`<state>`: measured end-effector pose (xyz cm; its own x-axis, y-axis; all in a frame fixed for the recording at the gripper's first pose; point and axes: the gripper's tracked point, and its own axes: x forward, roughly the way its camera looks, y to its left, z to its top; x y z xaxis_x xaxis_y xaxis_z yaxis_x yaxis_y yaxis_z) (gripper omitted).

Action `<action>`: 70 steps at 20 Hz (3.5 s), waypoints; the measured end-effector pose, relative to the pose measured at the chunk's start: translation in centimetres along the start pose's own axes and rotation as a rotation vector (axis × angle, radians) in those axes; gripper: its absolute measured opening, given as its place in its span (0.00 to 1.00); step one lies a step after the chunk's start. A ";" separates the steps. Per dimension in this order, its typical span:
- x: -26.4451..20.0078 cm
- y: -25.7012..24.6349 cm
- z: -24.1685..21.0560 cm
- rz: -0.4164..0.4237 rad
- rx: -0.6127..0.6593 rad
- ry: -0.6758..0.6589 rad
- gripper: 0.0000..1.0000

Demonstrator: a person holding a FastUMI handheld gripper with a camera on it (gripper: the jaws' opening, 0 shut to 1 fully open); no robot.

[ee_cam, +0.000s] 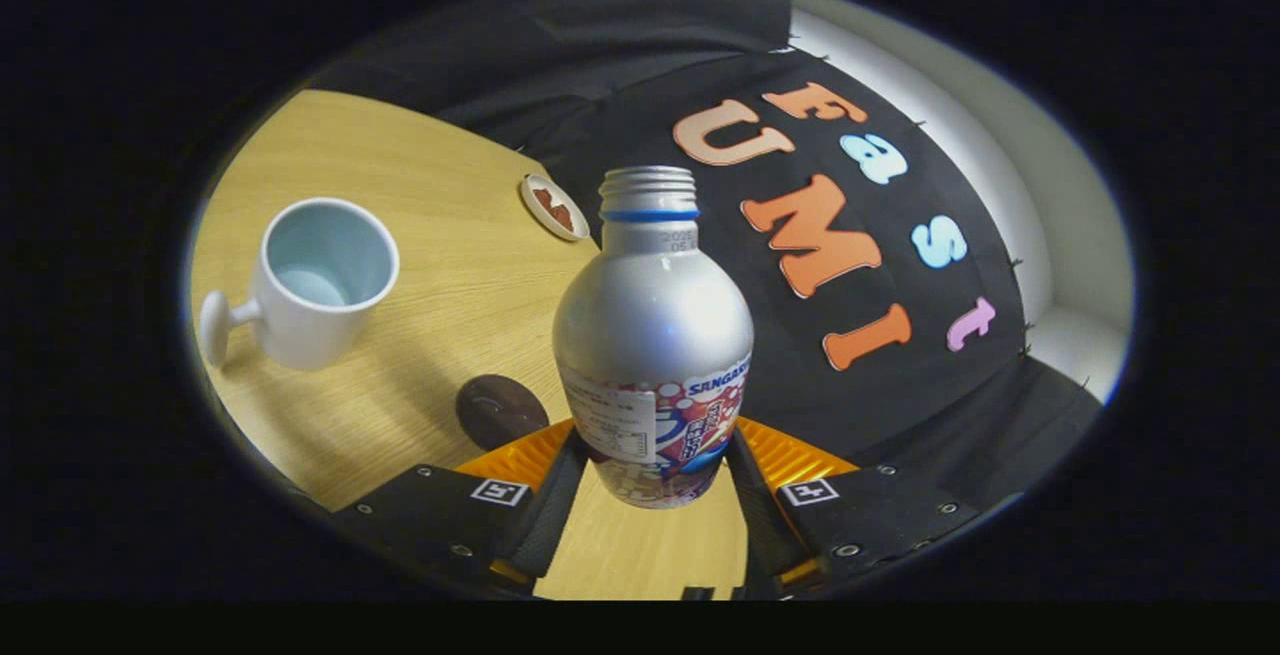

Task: Take the bottle from table, then pour the juice into the cup, finally place the bottle on the coaster

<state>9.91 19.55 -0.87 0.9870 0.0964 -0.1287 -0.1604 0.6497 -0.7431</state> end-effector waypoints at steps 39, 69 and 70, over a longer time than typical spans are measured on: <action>8.2 9.0 -1.2 0.277 0.941 0.066 0.79; -5.9 -5.3 -2.9 0.053 0.899 -0.083 0.97; -6.4 -5.9 -3.3 0.042 0.914 -0.087 0.97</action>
<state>4.50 12.60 2.12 0.9839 0.1661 -0.0661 -0.1612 0.9842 0.0740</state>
